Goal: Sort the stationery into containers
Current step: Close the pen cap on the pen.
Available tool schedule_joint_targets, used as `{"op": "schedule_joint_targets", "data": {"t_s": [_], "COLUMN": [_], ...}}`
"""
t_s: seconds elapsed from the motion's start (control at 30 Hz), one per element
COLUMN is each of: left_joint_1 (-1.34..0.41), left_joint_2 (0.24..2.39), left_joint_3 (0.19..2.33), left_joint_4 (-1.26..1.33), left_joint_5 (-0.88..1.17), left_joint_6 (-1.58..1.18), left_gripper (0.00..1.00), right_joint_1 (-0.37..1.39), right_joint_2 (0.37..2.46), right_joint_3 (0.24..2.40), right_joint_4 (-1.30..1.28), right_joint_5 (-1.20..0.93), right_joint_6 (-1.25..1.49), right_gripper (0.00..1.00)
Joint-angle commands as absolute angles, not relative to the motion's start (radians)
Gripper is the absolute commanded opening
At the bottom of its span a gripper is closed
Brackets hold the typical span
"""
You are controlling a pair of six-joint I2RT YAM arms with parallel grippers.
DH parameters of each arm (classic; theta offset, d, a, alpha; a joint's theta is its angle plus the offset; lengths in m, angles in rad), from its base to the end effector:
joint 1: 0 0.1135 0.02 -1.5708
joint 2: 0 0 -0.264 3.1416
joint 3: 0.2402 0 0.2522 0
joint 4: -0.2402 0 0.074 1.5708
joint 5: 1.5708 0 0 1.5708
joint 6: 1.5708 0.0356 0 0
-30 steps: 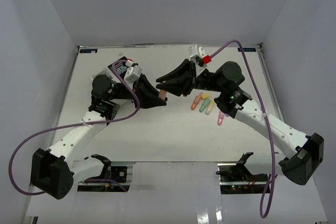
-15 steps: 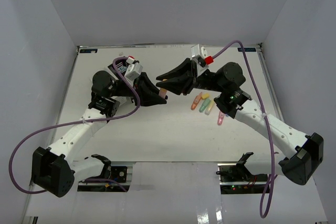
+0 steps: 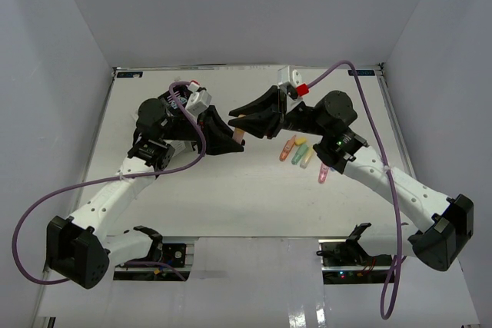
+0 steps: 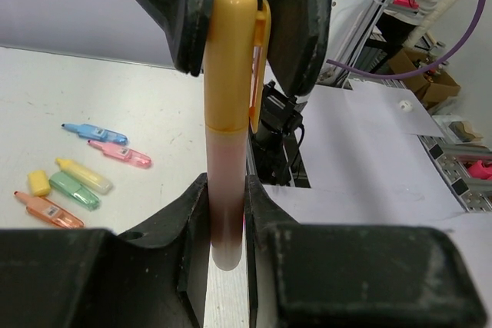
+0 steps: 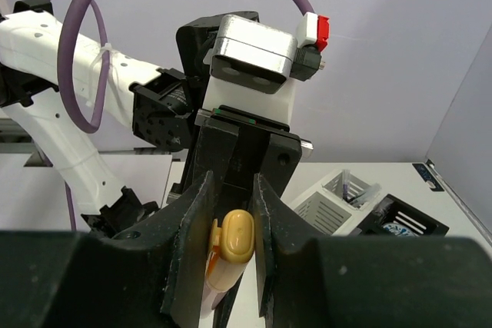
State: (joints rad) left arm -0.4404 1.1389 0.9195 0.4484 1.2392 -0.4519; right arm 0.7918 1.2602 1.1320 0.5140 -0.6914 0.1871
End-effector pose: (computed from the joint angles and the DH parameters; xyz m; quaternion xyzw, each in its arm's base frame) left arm 0.2073 -0.1349 0.3779 0.4519 0.5087 -0.6008 0.4195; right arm 0.1833 0.2180 0.4312 -0.4248 0.4179 0.5339 0.5999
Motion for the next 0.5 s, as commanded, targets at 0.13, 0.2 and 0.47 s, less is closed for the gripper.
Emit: {"op": "schedule_joint_targets", "data": {"t_s": [0.13,0.2,0.47], "left_joint_1": [-0.454,-0.454,-0.454], "left_joint_2": [1.055,1.058,1.06], "left_joint_3": [1.121,1.132,1.147], "left_joint_4": [0.687,0.684,0.661], "left_joint_5": [1.055,1.054,1.051], "left_joint_6": [-0.457,-0.451,-0.434], "left_gripper": [0.0,0.0,0.0], "right_joint_1": [0.838,0.841,0.845], "right_joint_2": [1.371,1.367,1.356], "right_joint_3": [0.948,0.936,0.907], "right_joint_4": [-0.051,-0.054,-0.049], "right_joint_5": [-0.85,-0.848,-0.847], "right_joint_6": [0.117,0.115,0.114], "right_gripper": [0.08,0.08,0.08]}}
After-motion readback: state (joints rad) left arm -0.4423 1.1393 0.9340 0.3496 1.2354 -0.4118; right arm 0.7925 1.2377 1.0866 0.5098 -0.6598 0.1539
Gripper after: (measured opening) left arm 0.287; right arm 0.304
